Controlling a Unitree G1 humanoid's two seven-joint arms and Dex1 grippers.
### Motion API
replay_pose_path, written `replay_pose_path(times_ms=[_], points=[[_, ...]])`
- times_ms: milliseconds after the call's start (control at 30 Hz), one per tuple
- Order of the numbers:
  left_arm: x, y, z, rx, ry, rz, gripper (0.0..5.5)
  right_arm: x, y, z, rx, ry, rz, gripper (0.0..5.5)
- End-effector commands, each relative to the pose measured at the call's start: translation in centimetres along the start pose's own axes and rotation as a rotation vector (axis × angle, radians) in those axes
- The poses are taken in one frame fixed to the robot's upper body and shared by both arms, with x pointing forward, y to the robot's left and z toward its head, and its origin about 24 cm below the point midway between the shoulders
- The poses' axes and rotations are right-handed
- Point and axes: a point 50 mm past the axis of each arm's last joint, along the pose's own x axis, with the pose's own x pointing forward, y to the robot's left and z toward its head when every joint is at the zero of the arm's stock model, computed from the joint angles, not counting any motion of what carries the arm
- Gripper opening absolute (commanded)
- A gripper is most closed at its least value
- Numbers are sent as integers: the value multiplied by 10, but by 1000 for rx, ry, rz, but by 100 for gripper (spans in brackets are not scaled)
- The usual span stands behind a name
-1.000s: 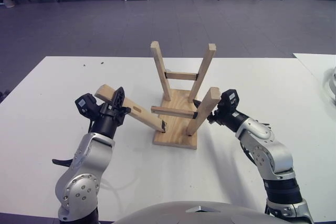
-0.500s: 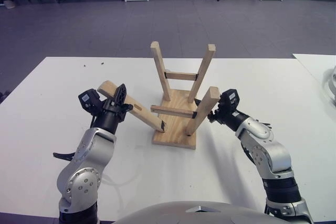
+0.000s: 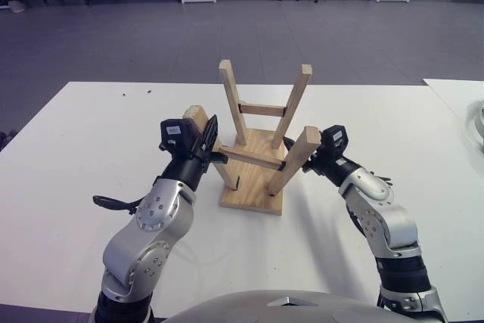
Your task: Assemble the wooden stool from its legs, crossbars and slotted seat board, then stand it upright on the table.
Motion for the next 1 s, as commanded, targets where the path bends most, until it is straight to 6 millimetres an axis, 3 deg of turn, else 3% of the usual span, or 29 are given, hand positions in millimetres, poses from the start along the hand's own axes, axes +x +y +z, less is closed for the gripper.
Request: replay_pose_path(times_ms=[33,267,433,533,700,800,867,933,1000], points=[[-8,19,-24,58,168,91,103,2,-2,7,-12,-24,-14,375],[-9,20,-18,17,141,87,103,1,-9,10,-33,-28,-46,375],[-7,12,-38,179,273,8,103,4,-7,12,-42,-32,-38,375],[-9,15,-43,205,297,5,198,4,-6,11,-41,-30,-38,375],[-8,23,-43,281,299,2,274,4,-6,11,-39,-27,-37,375],[-1,20,-31,329,209,-29,322,4,-5,13,-44,-35,-33,375],[1,19,-21,296,139,-30,361,4,-10,34,-45,-108,-50,375],[1,20,-19,292,123,-27,396,0,-15,79,-43,-260,-71,375],[-1,22,-18,277,105,-3,432,-9,-8,131,-48,-430,-55,375]])
